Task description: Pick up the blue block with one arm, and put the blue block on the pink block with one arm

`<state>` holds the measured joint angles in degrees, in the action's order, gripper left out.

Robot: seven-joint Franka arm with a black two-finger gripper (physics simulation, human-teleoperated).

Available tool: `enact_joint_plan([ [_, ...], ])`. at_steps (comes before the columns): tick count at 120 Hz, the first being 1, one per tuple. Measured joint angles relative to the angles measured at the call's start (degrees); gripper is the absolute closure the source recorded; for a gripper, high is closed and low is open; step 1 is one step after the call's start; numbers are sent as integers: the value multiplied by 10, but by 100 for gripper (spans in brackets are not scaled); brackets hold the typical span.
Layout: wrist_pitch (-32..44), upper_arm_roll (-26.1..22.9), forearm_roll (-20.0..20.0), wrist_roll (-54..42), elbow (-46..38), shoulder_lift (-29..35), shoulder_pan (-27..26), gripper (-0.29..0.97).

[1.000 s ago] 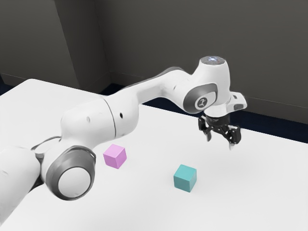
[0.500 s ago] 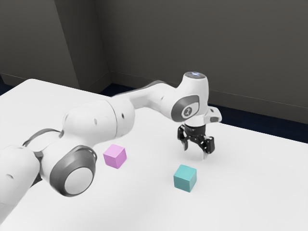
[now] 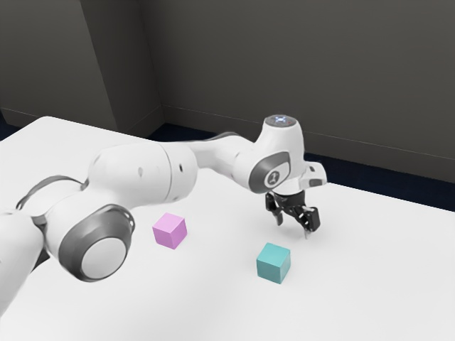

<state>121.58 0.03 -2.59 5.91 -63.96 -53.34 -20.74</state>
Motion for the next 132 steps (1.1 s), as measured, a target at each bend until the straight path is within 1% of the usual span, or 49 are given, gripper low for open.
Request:
enact_joint_plan([
  [12, 18, 5, -4, -3, -24, 31, -5, 2],
  [21, 26, 17, -6, -3, -77, 77, -20, 2],
  [30, 33, 32, -18, -2, -114, 98, -38, 2],
  [46, 38, 82, -43, 1, -149, 118, -84, 2],
  [53, 38, 112, -59, 2, -161, 124, -108, 2],
  [63, 39, 130, -76, 3, -196, 142, -120, 2],
  [75, 41, 136, -92, 6, -233, 162, -123, 2],
  [89, 43, 138, -104, 8, -249, 167, -124, 2],
  [111, 55, 138, -110, 12, -253, 170, -125, 2],
  [132, 60, 139, -112, 16, -280, 199, -149, 2],
])
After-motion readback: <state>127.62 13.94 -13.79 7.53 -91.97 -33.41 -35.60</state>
